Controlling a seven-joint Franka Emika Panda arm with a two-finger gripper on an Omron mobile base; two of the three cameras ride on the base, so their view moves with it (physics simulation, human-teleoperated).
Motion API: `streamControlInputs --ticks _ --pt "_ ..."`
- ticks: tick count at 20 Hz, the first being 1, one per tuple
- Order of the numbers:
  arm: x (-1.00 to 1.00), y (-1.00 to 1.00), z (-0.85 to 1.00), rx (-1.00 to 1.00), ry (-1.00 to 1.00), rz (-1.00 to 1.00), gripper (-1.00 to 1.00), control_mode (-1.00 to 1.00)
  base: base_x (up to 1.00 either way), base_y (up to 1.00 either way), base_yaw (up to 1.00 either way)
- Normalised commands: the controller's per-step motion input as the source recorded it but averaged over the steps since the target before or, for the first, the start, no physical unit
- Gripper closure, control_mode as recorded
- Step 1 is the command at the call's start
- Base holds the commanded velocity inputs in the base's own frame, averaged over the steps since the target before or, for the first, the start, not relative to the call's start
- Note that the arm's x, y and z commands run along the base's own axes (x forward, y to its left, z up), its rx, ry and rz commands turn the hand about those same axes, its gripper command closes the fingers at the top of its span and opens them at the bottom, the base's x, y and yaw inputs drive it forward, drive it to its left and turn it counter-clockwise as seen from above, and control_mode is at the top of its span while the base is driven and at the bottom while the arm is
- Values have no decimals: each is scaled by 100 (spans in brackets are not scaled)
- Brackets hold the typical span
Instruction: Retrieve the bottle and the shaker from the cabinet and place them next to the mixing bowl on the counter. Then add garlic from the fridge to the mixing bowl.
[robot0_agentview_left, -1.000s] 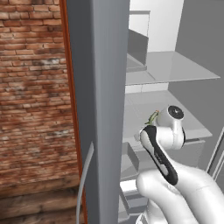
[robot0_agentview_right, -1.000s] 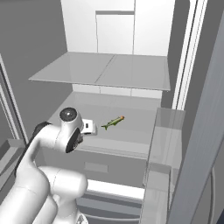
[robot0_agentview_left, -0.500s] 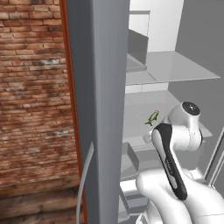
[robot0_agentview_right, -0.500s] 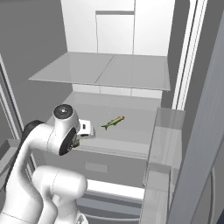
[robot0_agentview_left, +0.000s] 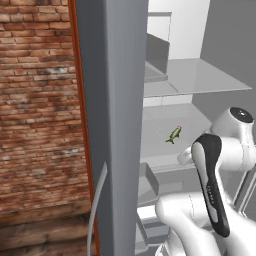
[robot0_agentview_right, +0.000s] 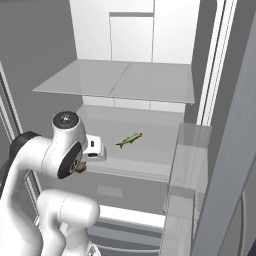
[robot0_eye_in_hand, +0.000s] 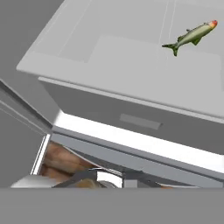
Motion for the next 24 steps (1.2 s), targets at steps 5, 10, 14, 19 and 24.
streamControlInputs --ticks 5,10,14,19,24 --pt "-80 0 35 0 -9 0 100 -100 0 0 0" --pt "-59 0 47 0 -18 0 100 -100 0 0 0" --pt "-18 0 1 0 -8 0 100 -100 0 0 0" --pt "0 0 0 0 0 0 100 -100 0 0 0" --pt "0 0 0 0 0 0 100 100 0 0 0"
